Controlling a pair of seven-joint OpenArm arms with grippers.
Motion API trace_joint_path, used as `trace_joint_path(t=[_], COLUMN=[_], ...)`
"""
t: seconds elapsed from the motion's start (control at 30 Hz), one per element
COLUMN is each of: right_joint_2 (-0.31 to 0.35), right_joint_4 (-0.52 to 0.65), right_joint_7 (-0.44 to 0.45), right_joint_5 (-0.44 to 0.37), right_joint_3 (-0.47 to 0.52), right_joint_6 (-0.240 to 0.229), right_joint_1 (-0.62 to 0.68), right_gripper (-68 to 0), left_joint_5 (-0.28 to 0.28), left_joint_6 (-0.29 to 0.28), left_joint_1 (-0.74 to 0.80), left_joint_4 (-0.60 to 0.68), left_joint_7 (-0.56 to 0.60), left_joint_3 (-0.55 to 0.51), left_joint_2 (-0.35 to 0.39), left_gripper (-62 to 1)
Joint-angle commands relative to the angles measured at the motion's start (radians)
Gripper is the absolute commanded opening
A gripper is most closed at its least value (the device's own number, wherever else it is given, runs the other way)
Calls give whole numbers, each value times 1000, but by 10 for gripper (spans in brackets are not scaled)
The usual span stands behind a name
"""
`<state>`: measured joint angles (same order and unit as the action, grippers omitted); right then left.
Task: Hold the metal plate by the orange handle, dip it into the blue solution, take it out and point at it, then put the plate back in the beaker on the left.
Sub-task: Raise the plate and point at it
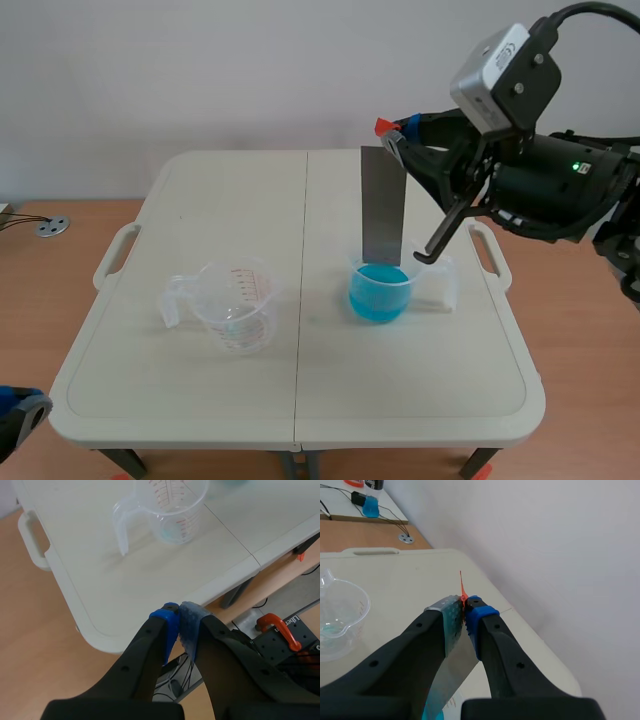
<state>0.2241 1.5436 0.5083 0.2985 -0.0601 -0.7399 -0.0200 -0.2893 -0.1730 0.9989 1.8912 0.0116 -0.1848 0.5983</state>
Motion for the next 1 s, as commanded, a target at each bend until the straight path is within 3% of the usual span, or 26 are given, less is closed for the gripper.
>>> trace_joint_path(t=[0.0,0.57,0.77,0.97], right_joint_2=[11,72,72,72], right_joint_4=[36,205,224,224], right_joint_7=[14,3,-2,-6], right_joint_5=[-21,-135,-146,-146], right_joint_3=[16,86,106,107], right_joint_6=[-6,-6,-6,-6], right_joint_1=[-1,43,42,42], right_gripper=[-662,-662,-662,-662], left_joint_5=[-6,3,8,51], left_joint_6=[2,-32,-32,-32], left_joint_1=[-28,-325,-489,-702], left_joint_4=[5,2,-48,-161], left_joint_7=[13,-130,-145,-147], left_joint_3=[-2,62,153,288], left_joint_2=[-2,9,37,36], left_gripper=[-583,-583,-583,-583])
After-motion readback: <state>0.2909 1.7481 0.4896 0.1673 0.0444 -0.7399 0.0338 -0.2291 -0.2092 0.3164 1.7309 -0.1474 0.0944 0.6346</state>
